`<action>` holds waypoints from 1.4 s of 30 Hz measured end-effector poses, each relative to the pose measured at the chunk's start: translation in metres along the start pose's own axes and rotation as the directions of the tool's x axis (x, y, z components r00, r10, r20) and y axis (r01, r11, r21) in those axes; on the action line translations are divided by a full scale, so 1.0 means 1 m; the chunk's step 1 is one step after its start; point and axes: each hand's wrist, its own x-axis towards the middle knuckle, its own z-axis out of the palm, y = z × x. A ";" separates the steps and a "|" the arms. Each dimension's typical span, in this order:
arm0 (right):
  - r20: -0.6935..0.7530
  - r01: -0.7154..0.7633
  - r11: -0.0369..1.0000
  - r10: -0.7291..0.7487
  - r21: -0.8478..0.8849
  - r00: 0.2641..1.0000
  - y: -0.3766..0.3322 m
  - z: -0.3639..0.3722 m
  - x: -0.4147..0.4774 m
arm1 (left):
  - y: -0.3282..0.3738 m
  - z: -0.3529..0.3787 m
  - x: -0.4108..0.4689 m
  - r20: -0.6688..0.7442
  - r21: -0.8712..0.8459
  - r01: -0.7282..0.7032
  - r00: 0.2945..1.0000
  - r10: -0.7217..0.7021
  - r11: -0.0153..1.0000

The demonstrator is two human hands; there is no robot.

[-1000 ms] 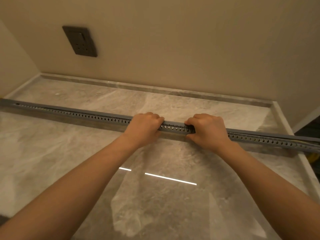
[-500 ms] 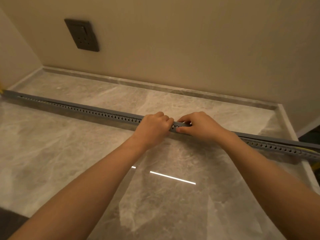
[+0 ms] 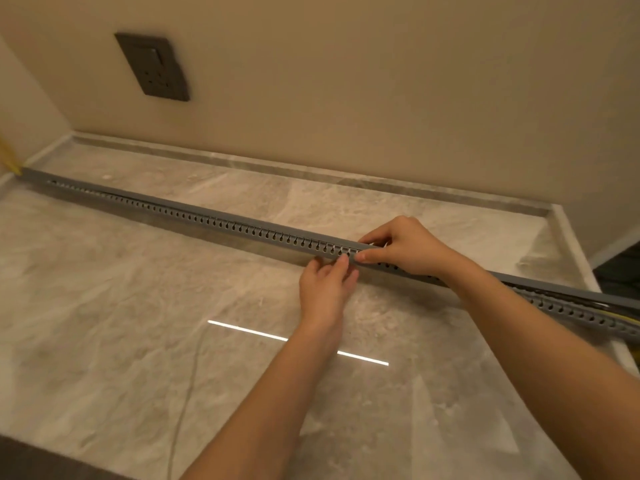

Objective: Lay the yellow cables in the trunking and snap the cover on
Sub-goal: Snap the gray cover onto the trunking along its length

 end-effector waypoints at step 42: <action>-0.019 0.138 0.600 -0.247 -0.788 0.969 -0.021 0.016 -0.019 | -0.011 0.012 0.011 -0.127 -0.137 -0.061 0.991 0.044 0.989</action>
